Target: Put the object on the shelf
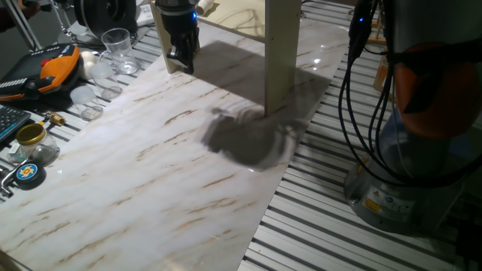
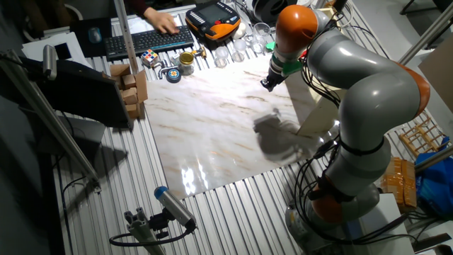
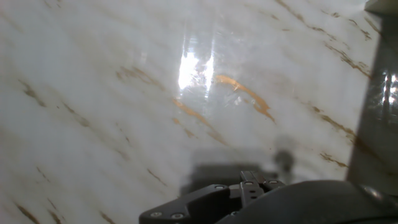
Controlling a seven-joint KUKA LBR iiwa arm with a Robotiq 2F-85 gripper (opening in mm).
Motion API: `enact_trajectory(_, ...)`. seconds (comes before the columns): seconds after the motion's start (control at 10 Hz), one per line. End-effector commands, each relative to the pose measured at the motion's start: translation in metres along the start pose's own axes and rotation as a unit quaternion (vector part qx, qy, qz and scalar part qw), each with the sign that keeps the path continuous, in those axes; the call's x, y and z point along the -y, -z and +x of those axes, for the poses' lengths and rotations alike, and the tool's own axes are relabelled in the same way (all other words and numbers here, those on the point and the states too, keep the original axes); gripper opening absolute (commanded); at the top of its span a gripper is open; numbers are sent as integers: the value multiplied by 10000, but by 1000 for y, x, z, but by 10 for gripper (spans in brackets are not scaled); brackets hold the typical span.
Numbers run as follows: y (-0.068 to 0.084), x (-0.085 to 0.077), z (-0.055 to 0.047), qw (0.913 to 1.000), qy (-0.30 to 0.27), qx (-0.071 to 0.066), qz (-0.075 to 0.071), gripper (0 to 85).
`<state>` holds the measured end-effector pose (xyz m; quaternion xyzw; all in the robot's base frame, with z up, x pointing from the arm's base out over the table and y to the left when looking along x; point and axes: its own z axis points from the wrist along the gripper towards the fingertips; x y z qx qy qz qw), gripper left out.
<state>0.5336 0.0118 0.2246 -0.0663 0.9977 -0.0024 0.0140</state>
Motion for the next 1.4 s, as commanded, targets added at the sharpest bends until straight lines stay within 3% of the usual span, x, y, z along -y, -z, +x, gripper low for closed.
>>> enact_trajectory(0.0, 0, 0, 0, 10000, -1, -1, 0, 0)
enact_trajectory(0.3, -1, 1, 1, 10000, -7, 0, 47, 0)
enact_trajectory(1.3, -1, 0, 0, 10000, -32, -53, -22, 0)
